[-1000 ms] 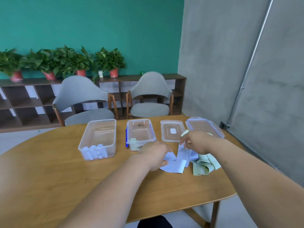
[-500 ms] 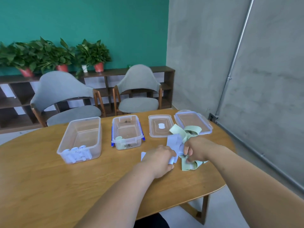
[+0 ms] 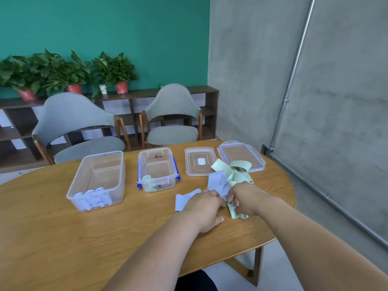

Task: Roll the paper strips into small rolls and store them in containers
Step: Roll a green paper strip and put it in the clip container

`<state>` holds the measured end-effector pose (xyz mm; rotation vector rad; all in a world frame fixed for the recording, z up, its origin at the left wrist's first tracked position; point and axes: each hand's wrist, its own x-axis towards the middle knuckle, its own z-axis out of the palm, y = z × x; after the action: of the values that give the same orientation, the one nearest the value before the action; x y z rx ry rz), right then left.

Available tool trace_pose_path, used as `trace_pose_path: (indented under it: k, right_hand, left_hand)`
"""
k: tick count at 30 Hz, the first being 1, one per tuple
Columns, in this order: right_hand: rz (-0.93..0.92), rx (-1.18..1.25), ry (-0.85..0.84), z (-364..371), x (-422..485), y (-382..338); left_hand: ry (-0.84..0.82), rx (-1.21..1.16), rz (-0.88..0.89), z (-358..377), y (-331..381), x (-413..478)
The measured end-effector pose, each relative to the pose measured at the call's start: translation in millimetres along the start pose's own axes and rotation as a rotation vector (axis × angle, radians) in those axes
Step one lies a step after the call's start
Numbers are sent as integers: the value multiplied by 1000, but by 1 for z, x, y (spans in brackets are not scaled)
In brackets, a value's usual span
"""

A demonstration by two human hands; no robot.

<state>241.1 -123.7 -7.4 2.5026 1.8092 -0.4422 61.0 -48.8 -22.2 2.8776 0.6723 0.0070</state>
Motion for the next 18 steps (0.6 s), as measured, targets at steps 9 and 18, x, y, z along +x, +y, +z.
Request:
trace_pose_path:
  k: [9,18]
  right_hand:
    - [-29,219,250,-39,-5,-12]
    - [-83,439,540,-98,-18,-25]
  left_hand:
    - [111,-137,-65,-21,5,-5]
    - [331,-624,-144,-78,4,2]
